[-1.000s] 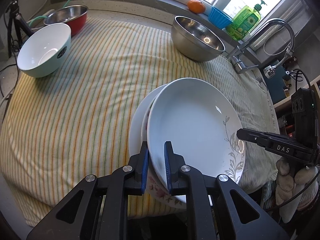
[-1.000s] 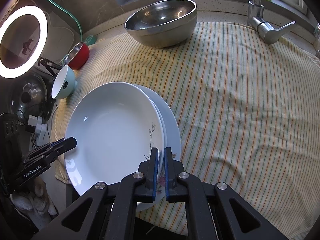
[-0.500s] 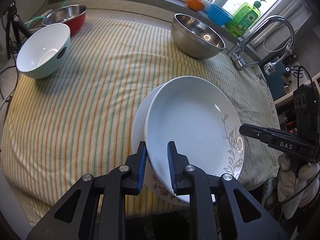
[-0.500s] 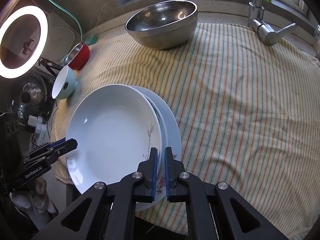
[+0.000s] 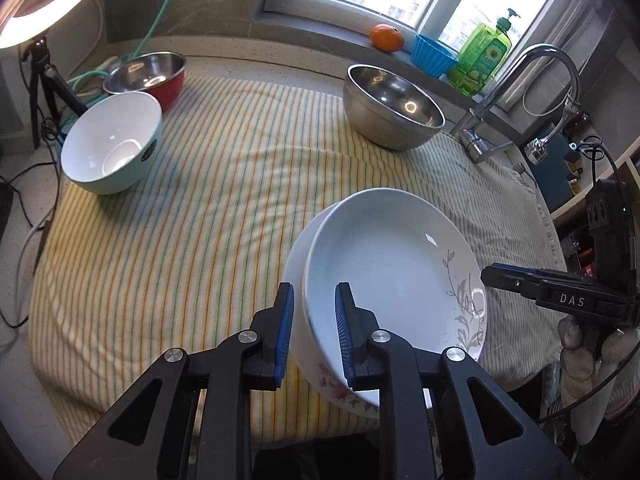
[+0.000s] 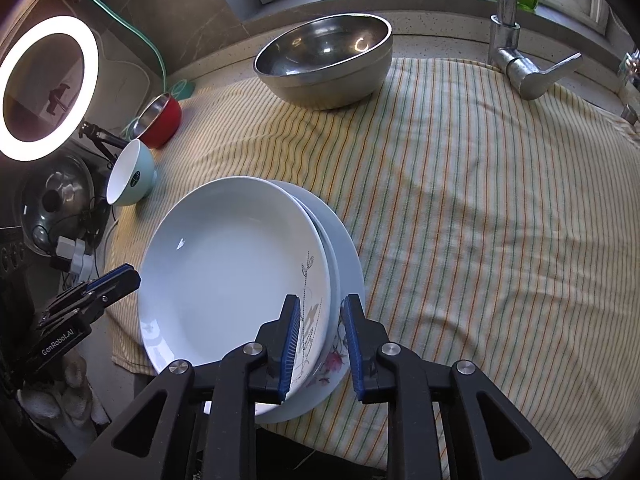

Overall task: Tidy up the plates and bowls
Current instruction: 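Open both grippers and release the leaf-pattern plate on the stack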

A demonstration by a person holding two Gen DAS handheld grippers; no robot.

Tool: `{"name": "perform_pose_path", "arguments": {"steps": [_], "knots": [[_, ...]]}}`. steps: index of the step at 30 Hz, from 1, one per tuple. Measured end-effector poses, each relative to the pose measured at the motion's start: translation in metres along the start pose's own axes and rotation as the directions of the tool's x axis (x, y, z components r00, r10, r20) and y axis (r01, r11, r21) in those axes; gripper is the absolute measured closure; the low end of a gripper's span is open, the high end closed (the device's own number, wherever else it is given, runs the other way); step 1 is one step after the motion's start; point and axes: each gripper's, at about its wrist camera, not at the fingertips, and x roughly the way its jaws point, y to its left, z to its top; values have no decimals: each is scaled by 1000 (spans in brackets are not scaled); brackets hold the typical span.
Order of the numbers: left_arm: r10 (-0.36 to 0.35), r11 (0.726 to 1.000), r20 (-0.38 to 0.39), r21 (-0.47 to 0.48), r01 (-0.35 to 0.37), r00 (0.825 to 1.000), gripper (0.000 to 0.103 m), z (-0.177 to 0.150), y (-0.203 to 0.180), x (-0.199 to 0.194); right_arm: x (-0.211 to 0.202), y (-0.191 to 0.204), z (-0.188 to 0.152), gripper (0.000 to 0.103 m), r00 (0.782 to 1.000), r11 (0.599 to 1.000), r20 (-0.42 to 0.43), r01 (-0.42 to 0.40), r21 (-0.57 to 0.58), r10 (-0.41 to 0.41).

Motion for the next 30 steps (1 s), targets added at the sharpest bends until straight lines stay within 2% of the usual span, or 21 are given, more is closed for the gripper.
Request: {"name": "perform_pose_path", "arguments": {"steps": [2, 5, 9, 19, 28, 30], "knots": [[-4, 1000, 22, -21, 4, 1000, 85, 5, 7, -5, -3, -3, -1, 82, 1000, 1000, 10, -6, 14, 6], [34, 998, 54, -53, -31, 998, 85, 10, 18, -6, -9, -8, -2, 82, 999, 999, 30, -19, 49, 18], [28, 996, 39, -88, -25, 999, 85, 9, 27, 0, -19, -13, -7, 80, 998, 996, 55, -46, 78, 42], [6, 995, 10, -103, -5, 1000, 85, -2, 24, 9, -33, -19, -22, 79, 991, 983, 109, -99, 157, 83], [2, 992, 13, -124, 0, 1000, 85, -2, 30, 10, -41, -23, -31, 78, 984, 967, 153, -123, 223, 90], [4, 992, 17, -128, -2, 1000, 85, -3, 32, 7, -46, -23, -33, 75, 981, 965, 171, -130, 229, 91]]}}
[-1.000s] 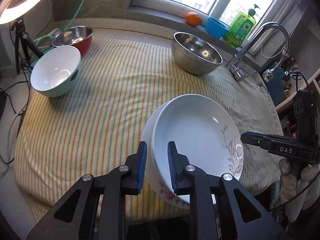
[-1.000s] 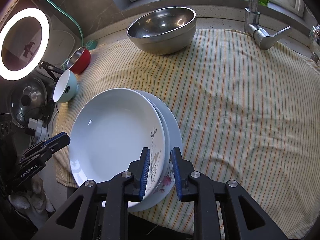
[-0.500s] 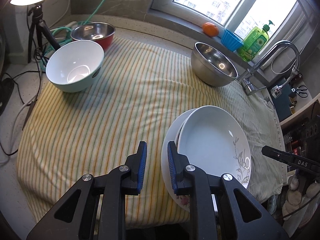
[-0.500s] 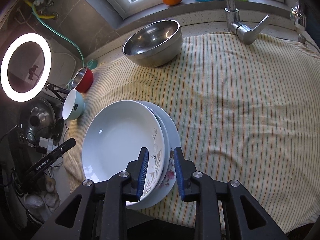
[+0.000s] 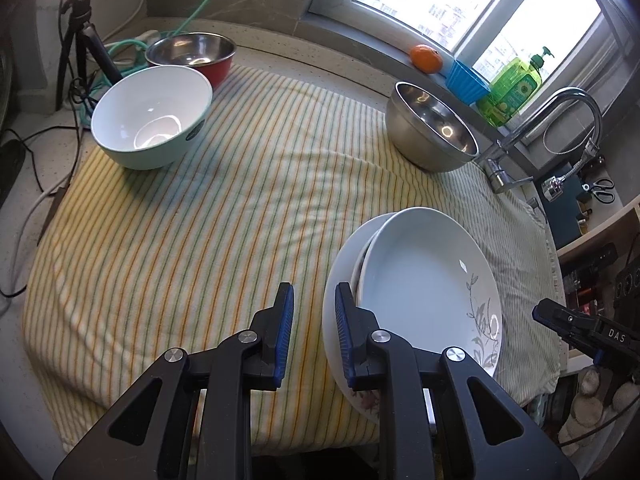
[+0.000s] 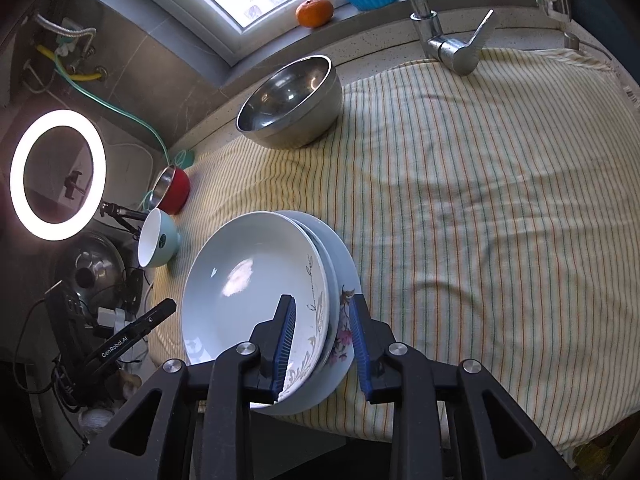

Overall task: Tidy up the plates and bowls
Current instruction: 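Open both grippers and release the leaf-pattern plate on the stack, then raise both grippers and move them to the steel bowl's rim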

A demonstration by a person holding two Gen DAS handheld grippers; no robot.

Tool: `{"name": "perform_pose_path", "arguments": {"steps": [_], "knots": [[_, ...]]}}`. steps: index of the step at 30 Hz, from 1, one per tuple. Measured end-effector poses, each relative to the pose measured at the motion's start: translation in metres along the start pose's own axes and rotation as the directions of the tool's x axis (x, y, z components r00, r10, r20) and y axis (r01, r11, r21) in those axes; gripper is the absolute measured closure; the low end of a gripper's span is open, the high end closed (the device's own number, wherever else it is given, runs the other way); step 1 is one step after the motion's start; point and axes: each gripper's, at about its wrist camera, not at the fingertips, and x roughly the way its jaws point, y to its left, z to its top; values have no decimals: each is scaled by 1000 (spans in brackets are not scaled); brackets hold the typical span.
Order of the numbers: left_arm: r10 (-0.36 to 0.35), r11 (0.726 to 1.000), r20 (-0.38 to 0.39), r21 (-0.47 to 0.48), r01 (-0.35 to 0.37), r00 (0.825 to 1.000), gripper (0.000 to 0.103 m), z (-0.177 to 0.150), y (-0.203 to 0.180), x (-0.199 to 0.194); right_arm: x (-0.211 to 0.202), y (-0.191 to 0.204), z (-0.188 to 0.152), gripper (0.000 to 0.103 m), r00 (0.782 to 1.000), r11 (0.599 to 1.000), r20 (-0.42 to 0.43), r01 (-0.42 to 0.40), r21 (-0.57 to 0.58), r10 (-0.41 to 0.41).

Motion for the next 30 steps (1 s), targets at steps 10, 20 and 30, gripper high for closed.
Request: {"name": "perform_pose_path", "arguments": {"steps": [10, 20, 30], "knots": [[-6, 1000, 22, -21, 7, 1000, 78, -3, 11, -21, -17, 28, -3, 67, 995, 993, 76, 69, -96, -62], [-5, 999, 57, -51, 8, 998, 73, 4, 19, -40, -28, 36, 8, 53, 988, 990, 138, 83, -116, -67], [-5, 995, 102, -96, 15, 995, 73, 30, 8, -46, -34, 32, 49, 52, 985, 984, 169, 70, -165, -42]]}}
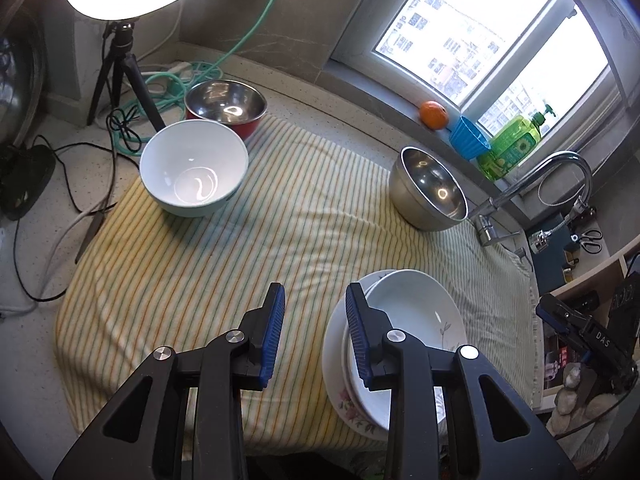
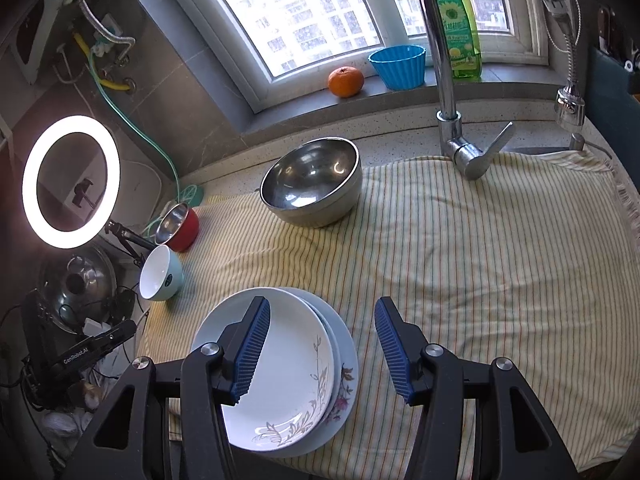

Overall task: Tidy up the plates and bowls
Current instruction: 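Raise both grippers and move them to the steel bowl's rim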

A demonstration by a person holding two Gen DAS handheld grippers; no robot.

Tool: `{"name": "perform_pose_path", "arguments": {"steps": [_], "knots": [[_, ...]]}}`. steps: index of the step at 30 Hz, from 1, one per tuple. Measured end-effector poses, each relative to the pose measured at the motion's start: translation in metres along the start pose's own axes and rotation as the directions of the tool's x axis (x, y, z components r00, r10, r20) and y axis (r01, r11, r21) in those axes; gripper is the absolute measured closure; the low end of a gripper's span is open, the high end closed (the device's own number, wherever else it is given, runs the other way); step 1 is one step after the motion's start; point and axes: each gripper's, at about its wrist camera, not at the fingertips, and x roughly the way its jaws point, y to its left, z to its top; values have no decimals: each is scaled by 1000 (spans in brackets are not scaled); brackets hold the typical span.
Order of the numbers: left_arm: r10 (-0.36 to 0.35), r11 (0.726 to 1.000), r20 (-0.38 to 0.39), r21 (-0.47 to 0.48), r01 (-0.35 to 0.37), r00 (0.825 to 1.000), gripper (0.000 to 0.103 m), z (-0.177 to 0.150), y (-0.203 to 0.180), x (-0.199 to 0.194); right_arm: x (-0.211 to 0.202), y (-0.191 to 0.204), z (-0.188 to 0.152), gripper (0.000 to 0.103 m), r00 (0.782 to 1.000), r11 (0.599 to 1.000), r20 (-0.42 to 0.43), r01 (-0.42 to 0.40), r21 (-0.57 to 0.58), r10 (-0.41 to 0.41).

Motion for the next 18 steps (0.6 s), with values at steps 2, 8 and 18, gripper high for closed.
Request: {"name": "perform_pose_path", "arguments": {"steps": [2, 8, 18], "knots": [[8, 1000, 13, 16, -8, 1000, 73, 7, -8, 0, 1, -2, 10, 52, 1000, 1000, 9, 12, -27, -12], [-19, 999, 17, 30, 18, 1000, 73, 26, -37, 14, 13, -12, 39, 52, 1000, 996, -11, 28, -85, -29], [-51, 997, -12, 61, 52, 999, 68, 59, -87, 56, 52, -31, 81, 52, 997, 989, -67, 24, -147, -34]]}}
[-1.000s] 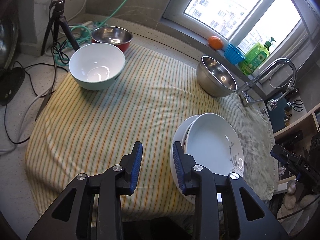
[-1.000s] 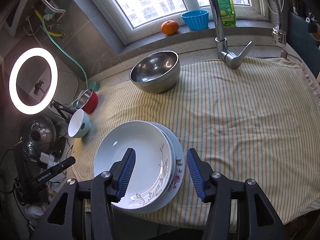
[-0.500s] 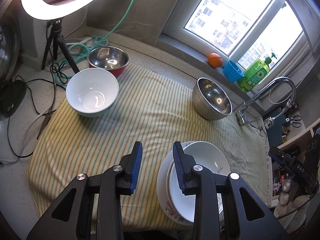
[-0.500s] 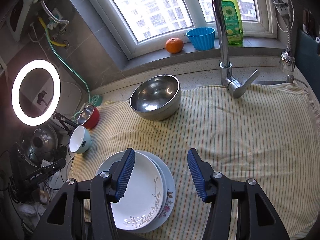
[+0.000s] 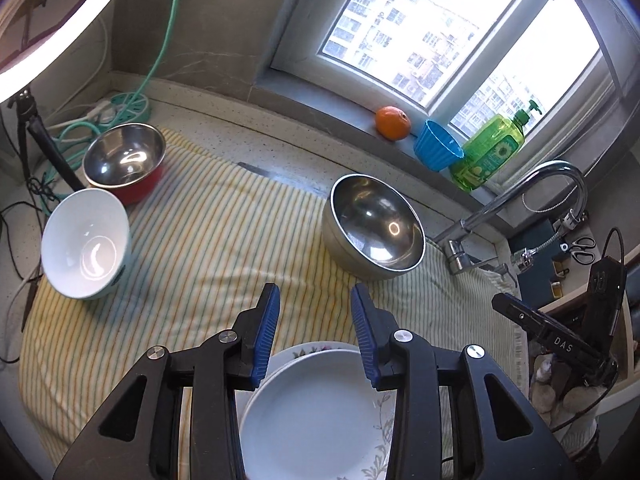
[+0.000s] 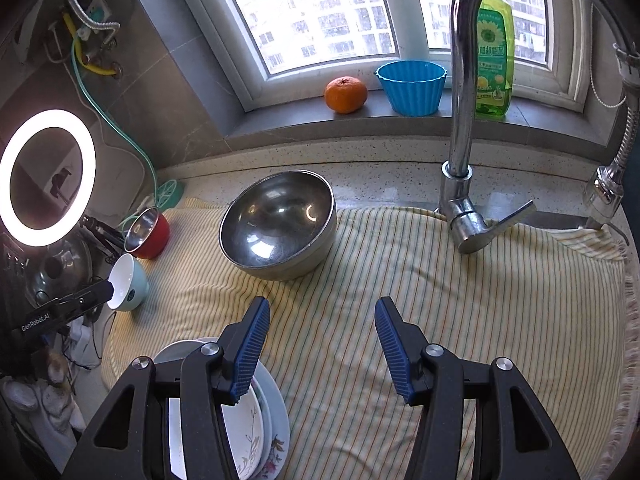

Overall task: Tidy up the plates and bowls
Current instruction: 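Raise both grippers and move them to the steel bowl's rim, then close both grippers together on the rim of the steel bowl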

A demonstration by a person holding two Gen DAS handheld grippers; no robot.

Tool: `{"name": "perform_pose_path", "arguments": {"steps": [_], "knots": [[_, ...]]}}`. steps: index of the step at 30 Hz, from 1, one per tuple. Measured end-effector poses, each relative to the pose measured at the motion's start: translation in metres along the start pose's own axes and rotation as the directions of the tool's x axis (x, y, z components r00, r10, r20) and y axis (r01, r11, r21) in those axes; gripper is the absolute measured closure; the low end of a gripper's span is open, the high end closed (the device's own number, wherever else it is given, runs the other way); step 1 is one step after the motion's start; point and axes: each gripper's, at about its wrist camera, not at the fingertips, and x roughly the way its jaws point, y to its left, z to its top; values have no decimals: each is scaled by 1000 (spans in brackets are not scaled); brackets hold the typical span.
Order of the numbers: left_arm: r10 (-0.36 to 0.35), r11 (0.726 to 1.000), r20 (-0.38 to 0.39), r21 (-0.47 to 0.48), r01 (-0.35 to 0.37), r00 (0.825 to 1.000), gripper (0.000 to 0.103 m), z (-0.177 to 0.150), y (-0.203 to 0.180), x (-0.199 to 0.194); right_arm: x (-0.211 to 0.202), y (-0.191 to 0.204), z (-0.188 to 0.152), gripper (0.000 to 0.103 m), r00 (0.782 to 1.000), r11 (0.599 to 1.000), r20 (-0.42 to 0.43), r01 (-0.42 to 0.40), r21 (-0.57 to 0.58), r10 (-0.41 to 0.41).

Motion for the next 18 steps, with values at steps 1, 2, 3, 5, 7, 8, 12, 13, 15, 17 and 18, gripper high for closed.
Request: {"name": "perform_pose_path", "arguments": {"steps": [1, 2, 3, 5, 7, 8, 12, 13, 15, 17, 18], "knots": [[-2, 1000, -7, -1, 2, 1000, 68, 4, -3, 5, 4, 0, 4, 52, 1000, 1000, -5, -1, -7, 1], [-1, 1000, -13, -1, 1, 1000, 68, 8, -5, 10, 8, 0, 8, 52, 1000, 1000, -8, -3, -14, 3], [0, 1000, -19, 0, 0, 1000, 68, 12, -8, 15, 12, 0, 12, 52, 1000, 1000, -11, -5, -22, 4], [9, 1000, -28, 6, -9, 1000, 68, 20, -12, 25, 22, 0, 21, 52, 1000, 999, -20, -9, -31, 8], [23, 1000, -39, 18, -22, 999, 68, 25, -15, 35, 30, -2, 27, 52, 999, 999, -30, -19, -30, 18], [27, 999, -46, 21, -26, 999, 68, 28, -17, 39, 35, -3, 31, 52, 999, 999, -35, -24, -24, 23], [30, 999, -80, 15, -29, 996, 68, 38, -19, 59, 54, -8, 43, 53, 997, 999, -62, -45, 1, 45], [32, 999, -86, 14, -31, 996, 68, 41, -19, 63, 59, -8, 46, 53, 997, 999, -69, -47, 3, 48], [38, 999, -101, 14, -37, 994, 68, 47, -19, 74, 68, -9, 50, 54, 996, 999, -80, -49, 2, 49], [39, 999, -118, 0, -39, 992, 68, 52, -17, 84, 77, -12, 56, 56, 995, 999, -94, -42, 5, 42], [36, 999, -130, -4, -37, 991, 68, 55, -16, 89, 82, -13, 58, 58, 993, 999, -104, -47, 14, 48]]}}
